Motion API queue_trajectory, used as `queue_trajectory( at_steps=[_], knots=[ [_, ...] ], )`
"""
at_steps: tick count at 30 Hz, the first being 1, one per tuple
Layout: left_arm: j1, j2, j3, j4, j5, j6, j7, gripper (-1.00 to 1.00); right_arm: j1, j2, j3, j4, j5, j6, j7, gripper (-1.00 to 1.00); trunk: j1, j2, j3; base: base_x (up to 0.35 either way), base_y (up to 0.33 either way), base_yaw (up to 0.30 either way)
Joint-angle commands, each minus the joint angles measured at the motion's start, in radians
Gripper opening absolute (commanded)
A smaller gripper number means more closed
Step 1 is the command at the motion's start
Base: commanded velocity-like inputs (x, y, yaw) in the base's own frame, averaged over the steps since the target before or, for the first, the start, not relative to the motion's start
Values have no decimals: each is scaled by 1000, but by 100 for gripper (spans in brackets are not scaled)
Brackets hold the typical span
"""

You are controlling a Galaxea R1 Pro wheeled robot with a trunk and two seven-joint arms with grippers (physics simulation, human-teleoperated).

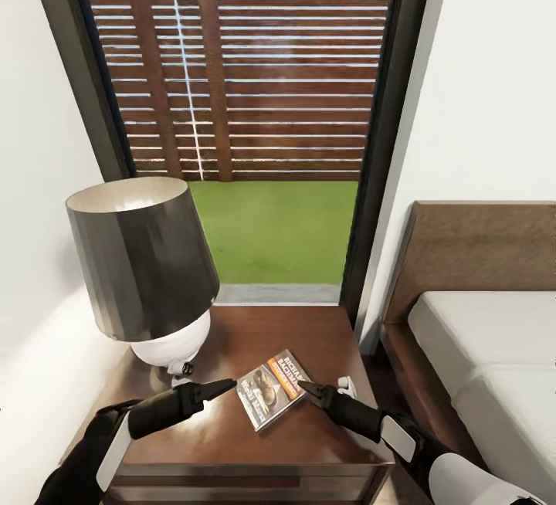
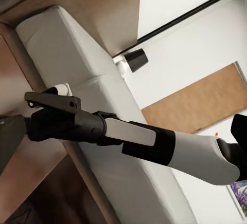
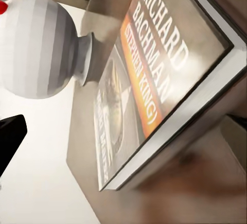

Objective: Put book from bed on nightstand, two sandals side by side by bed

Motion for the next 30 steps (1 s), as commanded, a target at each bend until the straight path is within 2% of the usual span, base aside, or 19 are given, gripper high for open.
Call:
queue_trajectory(
  at_steps=[1,14,30],
  knots=[
    [0,0,0,0,2,10,-2,100,0,-1,5,0,-8,5,-1,100,-1,0,3,0,0,0],
    [0,0,0,0,1,10,-2,100,0,-1,6,0,-8,5,-1,100,-6,3,53,0,0,0],
    [0,0,-2,0,1,10,-2,100,0,0,6,0,-8,5,-1,100,-68,115,103,0,0,0]
  ],
)
